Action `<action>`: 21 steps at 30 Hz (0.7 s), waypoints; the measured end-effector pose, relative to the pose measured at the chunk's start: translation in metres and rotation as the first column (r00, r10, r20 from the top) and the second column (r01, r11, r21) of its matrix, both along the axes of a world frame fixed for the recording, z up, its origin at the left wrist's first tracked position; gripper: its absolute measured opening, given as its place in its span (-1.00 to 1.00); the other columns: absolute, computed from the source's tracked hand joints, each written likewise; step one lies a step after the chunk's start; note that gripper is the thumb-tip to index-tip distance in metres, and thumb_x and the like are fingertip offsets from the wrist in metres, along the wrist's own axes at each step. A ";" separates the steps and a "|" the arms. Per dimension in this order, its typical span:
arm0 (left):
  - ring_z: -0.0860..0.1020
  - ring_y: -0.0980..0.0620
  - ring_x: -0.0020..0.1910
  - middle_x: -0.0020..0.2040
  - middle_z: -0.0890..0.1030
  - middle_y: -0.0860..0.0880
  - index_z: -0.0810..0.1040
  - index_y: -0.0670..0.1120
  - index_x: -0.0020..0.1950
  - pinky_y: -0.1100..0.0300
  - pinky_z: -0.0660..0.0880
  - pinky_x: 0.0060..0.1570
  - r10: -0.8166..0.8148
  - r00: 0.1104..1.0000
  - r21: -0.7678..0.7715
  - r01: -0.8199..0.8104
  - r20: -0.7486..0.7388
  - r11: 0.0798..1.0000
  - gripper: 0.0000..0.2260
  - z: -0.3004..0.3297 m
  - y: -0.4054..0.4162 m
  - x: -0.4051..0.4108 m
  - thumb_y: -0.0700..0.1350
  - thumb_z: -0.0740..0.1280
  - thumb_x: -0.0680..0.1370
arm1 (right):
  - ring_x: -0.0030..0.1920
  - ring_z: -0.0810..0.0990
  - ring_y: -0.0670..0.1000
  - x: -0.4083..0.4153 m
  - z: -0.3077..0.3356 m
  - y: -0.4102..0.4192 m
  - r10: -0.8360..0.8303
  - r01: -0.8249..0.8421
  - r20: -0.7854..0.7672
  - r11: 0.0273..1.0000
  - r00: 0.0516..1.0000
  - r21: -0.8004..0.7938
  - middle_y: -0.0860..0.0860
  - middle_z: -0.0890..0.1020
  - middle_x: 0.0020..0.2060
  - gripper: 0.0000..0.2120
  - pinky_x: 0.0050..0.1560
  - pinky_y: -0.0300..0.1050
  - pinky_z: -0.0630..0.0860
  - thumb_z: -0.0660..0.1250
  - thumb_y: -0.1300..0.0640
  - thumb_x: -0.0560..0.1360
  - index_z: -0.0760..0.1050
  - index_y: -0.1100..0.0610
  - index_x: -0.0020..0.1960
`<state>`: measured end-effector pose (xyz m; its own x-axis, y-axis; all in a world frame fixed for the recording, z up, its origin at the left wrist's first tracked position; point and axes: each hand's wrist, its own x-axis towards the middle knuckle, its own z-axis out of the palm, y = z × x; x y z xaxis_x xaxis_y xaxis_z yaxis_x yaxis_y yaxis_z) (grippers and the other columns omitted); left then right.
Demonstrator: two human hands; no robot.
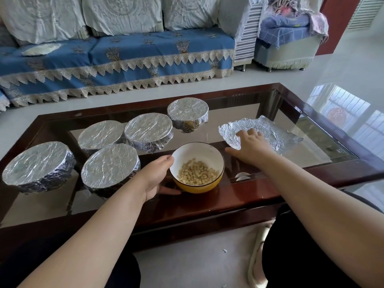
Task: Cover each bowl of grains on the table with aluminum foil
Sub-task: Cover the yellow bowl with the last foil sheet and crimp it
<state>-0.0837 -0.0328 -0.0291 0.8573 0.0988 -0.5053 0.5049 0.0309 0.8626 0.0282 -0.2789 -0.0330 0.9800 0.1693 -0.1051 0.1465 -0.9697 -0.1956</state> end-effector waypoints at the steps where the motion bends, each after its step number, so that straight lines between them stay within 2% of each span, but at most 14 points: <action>1: 0.59 -0.13 0.05 0.18 0.58 -0.07 0.53 0.06 0.16 -0.14 0.62 -0.12 0.001 1.000 -0.035 -0.002 -0.023 0.999 -0.77 -0.002 0.000 0.000 0.01 0.09 0.71 | 0.41 0.27 0.23 0.002 -0.003 0.000 -0.002 -0.001 -0.056 0.998 0.998 -0.060 0.18 0.29 0.41 -0.27 0.31 0.14 0.34 0.29 -0.27 0.49 0.20 0.11 0.49; 4: 0.59 -0.14 0.12 0.23 0.58 -0.10 0.53 0.04 0.23 -0.12 0.62 -0.17 0.016 0.998 -0.083 -0.020 -0.056 0.996 -0.73 -0.005 -0.001 0.002 0.07 0.09 0.70 | 0.38 0.34 0.25 0.005 -0.014 0.001 -0.023 -0.003 -0.178 0.990 0.984 -0.144 0.19 0.31 0.41 -0.26 0.23 0.17 0.40 0.35 -0.19 0.48 0.16 0.14 0.48; 9: 0.57 -0.12 0.19 0.28 0.56 -0.09 0.49 0.03 0.30 -0.09 0.62 -0.16 0.021 0.998 -0.027 -0.022 -0.051 0.999 -0.70 -0.005 0.000 0.004 0.10 0.09 0.70 | 0.24 0.50 0.21 0.005 -0.012 0.002 -0.008 -0.004 -0.089 0.991 0.996 -0.135 0.13 0.46 0.28 -0.46 0.00 0.08 0.47 0.37 -0.12 0.50 0.31 0.14 0.33; 11: 0.56 -0.13 0.21 0.31 0.53 -0.07 0.47 0.02 0.36 -0.07 0.63 -0.16 0.026 0.999 -0.005 -0.026 -0.040 1.000 -0.66 -0.006 0.003 0.004 0.13 0.09 0.69 | 0.17 0.56 0.20 0.003 -0.010 0.003 -0.003 -0.008 -0.064 0.986 0.998 -0.165 0.11 0.54 0.20 -0.63 -0.14 -0.01 0.42 0.34 0.01 0.55 0.37 0.16 0.25; 12: 0.52 -0.13 0.27 0.34 0.51 -0.06 0.45 0.02 0.39 -0.09 0.63 -0.09 0.024 0.999 0.011 -0.024 -0.027 1.000 -0.61 -0.005 0.004 0.005 0.17 0.10 0.67 | 0.11 0.58 0.19 0.004 -0.010 0.004 -0.001 -0.006 -0.043 0.986 0.999 -0.166 0.10 0.58 0.14 -0.76 -0.19 -0.05 0.40 0.30 0.09 0.56 0.41 0.16 0.17; 13: 0.46 -0.11 0.36 0.40 0.47 -0.04 0.42 0.02 0.44 -0.13 0.59 0.07 0.015 1.000 0.033 -0.015 -0.012 0.999 -0.54 -0.006 0.006 0.006 0.23 0.13 0.64 | 0.04 0.60 0.19 0.004 -0.009 0.004 -0.004 0.001 -0.015 0.986 1.000 -0.169 0.10 0.61 0.08 -0.88 -0.23 -0.08 0.39 0.26 0.16 0.55 0.43 0.14 0.08; 15: 0.33 -0.08 0.48 0.48 0.40 0.01 0.38 0.04 0.49 -0.20 0.36 0.37 -0.012 1.000 0.086 0.011 0.009 0.996 -0.35 -0.009 0.010 0.007 0.37 0.16 0.50 | -0.12 0.57 0.18 0.003 -0.004 0.002 -0.018 0.030 0.075 0.986 0.997 -0.161 0.10 0.63 -0.04 -0.93 -0.31 -0.13 0.33 0.20 0.22 0.54 0.45 0.12 -0.03; 17: 0.31 -0.09 0.49 0.48 0.41 -0.01 0.42 0.04 0.46 -0.22 0.28 0.43 -0.007 0.999 0.117 0.003 0.032 0.993 -0.32 -0.012 0.013 0.008 0.41 0.14 0.47 | -0.26 0.51 0.15 0.000 0.003 0.001 -0.027 0.059 0.250 0.991 0.968 -0.123 0.10 0.63 -0.14 -0.88 -0.35 -0.14 0.34 0.17 0.20 0.57 0.48 0.14 -0.02; 19: 0.41 -0.10 0.41 0.40 0.49 -0.06 0.50 0.03 0.37 -0.17 0.43 0.31 0.029 0.998 0.103 -0.034 0.052 0.994 -0.46 -0.004 0.007 0.007 0.34 0.08 0.59 | -0.32 0.55 0.17 -0.010 0.013 0.003 -0.009 0.048 0.448 0.996 0.894 -0.076 0.09 0.63 -0.23 -0.85 -0.34 -0.13 0.43 0.18 0.15 0.61 0.51 0.13 0.06; 21: 0.57 -0.05 0.18 0.25 0.59 -0.05 0.54 0.00 0.27 -0.02 0.57 0.05 0.050 0.995 0.074 -0.056 0.084 0.996 -0.53 0.001 0.003 0.006 0.24 0.00 0.66 | -0.37 0.58 0.18 -0.026 0.022 0.009 0.052 -0.057 0.591 0.998 0.805 -0.011 0.06 0.64 -0.30 -0.85 -0.39 -0.15 0.43 0.23 0.14 0.61 0.56 0.09 0.10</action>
